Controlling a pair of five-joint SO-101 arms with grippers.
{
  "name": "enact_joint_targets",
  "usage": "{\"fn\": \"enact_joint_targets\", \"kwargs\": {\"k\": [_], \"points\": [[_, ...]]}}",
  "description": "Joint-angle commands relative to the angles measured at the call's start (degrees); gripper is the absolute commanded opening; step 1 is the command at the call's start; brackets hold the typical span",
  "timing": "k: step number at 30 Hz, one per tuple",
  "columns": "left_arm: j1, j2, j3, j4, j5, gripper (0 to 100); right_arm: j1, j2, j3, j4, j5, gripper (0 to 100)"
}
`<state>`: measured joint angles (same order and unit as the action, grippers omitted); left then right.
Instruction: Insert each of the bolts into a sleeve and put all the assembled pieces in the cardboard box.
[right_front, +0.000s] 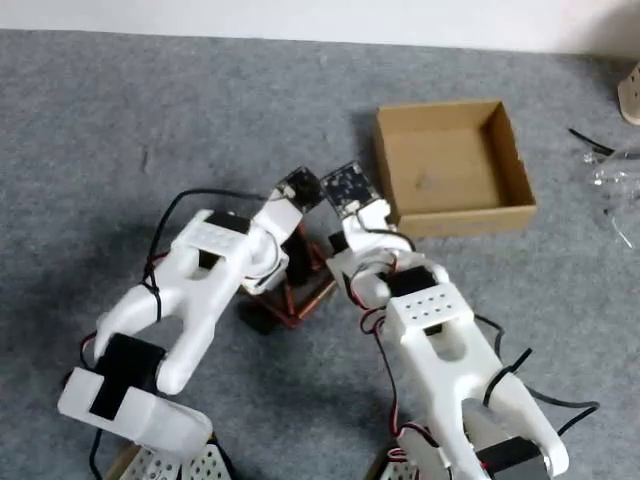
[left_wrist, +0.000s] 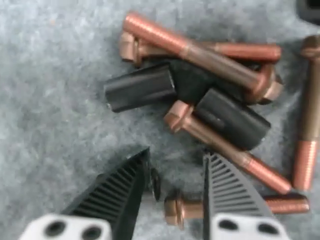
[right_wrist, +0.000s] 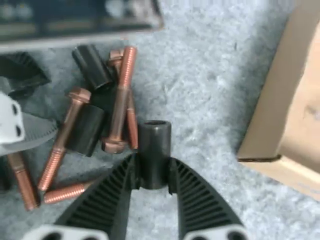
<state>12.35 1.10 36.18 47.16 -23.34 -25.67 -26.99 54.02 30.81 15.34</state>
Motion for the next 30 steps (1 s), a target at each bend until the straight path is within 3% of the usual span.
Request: {"fn": "enact_joint_targets", "kwargs": {"k": [1, 25, 30], "points": [[1.2, -2.2, -1.1, 0.8, -0.6, 17, 1.0, -1.9, -0.5, -2.1, 0.8, 0.4], [1.2, -2.2, 1.8, 1.0, -3.2, 17, 0.8, -1.9, -0.3, -2.2, 0.6, 0.4], [0.7, -9.5, -2.2, 4.0, -7.3, 17, 1.0, -1.8, -0.3, -2.2, 0.5, 0.4]]}}
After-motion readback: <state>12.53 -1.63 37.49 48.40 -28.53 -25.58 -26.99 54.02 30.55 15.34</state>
